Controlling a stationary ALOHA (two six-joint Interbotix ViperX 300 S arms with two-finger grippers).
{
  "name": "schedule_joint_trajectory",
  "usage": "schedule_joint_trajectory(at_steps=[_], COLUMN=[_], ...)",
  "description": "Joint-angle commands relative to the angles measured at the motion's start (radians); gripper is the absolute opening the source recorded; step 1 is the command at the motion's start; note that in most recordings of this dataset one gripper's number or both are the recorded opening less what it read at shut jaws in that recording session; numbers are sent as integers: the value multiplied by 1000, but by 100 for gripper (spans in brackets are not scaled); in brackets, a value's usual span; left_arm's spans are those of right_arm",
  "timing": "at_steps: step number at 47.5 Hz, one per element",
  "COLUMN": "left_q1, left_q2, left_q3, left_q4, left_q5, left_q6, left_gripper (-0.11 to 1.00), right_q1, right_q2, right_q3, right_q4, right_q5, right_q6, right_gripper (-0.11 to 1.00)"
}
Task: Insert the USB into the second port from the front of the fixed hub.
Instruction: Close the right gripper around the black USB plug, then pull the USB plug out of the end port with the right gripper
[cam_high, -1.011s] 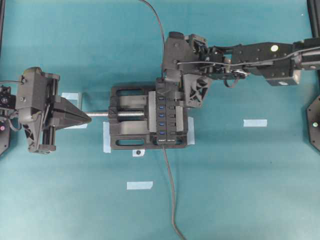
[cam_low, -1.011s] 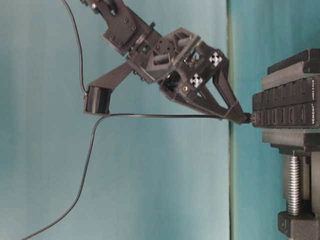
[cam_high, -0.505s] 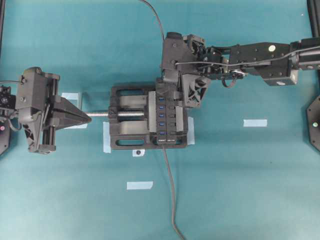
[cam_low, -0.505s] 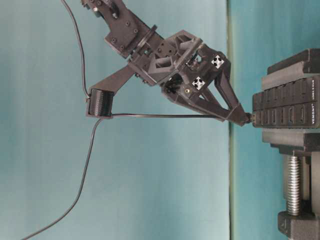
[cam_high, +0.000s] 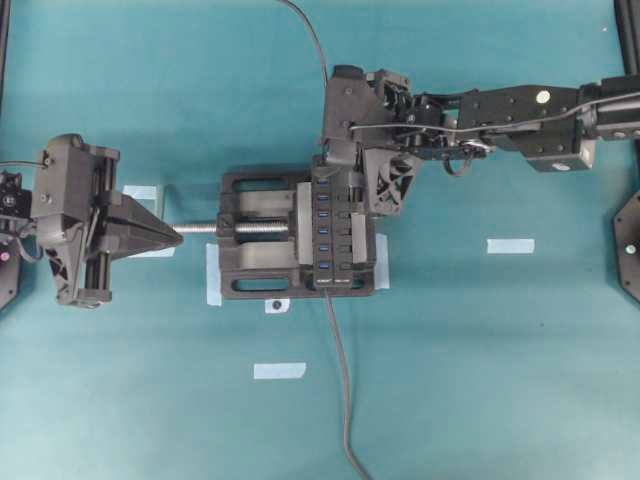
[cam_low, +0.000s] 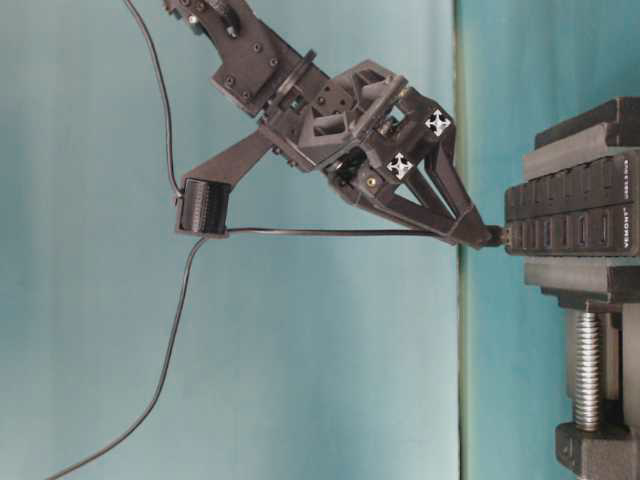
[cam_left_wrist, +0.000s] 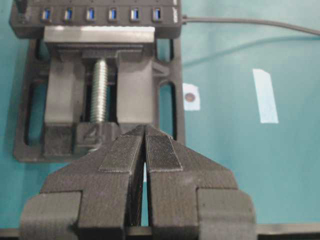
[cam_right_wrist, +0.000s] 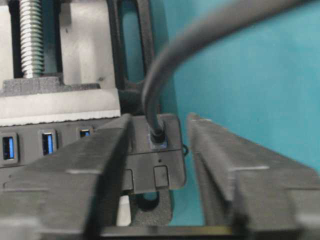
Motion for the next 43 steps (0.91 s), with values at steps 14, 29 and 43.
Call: schedule_joint_trajectory(at_steps=[14,29,43], left_q1=[0,0,0], left_q2=[-2,-2,-2], left_q3=[-28,-28,-29], left_q4=[2,2,3], left_q5=[-5,-5,-5], left_q6=[-2,-2,-3], left_gripper=[0,0,0], right_q1=[6,6,5], right_q2=[-14,-14,-17], right_q3=[-23,-23,-23], right_q4=[-2,-2,0], right_q5=[14,14,15], right_q6=[-3,0,2], right_gripper=[11,7,7])
